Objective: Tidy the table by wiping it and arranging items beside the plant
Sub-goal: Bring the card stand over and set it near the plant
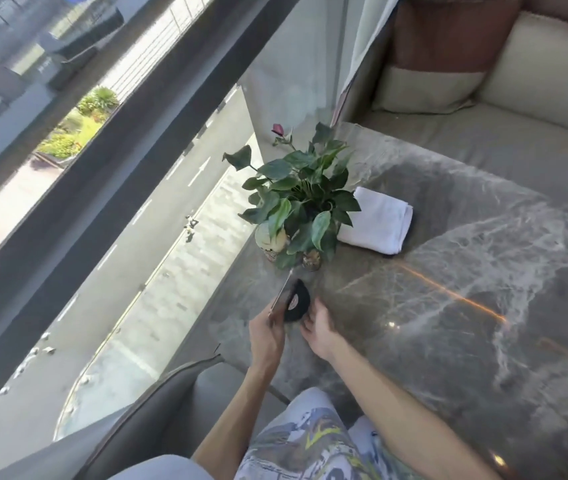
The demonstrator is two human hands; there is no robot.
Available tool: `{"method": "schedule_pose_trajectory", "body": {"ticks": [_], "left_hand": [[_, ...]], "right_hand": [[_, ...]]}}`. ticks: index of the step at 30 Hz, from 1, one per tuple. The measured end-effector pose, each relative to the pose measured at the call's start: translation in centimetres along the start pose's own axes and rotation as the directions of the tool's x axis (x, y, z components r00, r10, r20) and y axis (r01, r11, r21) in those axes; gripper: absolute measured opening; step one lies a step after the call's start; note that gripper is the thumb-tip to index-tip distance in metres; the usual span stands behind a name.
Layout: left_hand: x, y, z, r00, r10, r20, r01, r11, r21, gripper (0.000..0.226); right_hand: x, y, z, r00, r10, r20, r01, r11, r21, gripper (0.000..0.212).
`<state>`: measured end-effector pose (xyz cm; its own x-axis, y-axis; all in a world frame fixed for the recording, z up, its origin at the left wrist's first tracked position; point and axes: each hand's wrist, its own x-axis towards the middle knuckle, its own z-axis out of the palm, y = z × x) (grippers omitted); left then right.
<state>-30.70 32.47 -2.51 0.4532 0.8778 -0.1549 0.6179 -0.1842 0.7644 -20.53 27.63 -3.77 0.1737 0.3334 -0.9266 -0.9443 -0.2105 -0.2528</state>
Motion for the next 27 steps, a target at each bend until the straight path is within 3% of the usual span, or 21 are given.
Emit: {"method": "schedule_pose_trajectory", "body": {"ticks": [7,14,20,23,25,27], "left_hand": [[1.5,-0.2,0.6,0.996,-0.092,0.012,0.092,0.995,-0.027,0.027],[1.0,0.2,0.6,0.999,0.021,0.03,-0.021,1.0,-0.011,0.021],[0.8,0.5,0.7,0.99,-0.078,0.122,0.08,0.997,-0.011,0.025],[0.5,0.8,0.9,0.932,-0.261,0.249,0.242,0.965,0.105,0.034],[-0.5,0.8,1.0,0.835,-0.424,0.35,0.357,0.902,0.241,0.047],[-1.9,1.0,1.3,0.768,-0.494,0.408,0.333,0.852,0.404,0.05]], "right_hand": [[0.3,-1.2,0.1,0.999,-0.04,0.023,0.041,0.997,-0.06,0.057],[0.3,-1.6,-0.2,0.999,-0.033,0.04,0.039,0.987,-0.158,0.052],[-0.8,-2.7,-3.2,0.991,-0.028,0.13,0.061,0.963,-0.263,0.064],[-2.4,-3.6,-7.1,0.984,-0.111,0.142,0.155,0.925,-0.348,0.06],[-4.0,-4.1,-10.4,0.962,-0.244,0.119,0.272,0.86,-0.432,0.049],[-6.0,-4.3,-14.2,0.918,-0.385,0.095,0.372,0.752,-0.543,0.031]]}}
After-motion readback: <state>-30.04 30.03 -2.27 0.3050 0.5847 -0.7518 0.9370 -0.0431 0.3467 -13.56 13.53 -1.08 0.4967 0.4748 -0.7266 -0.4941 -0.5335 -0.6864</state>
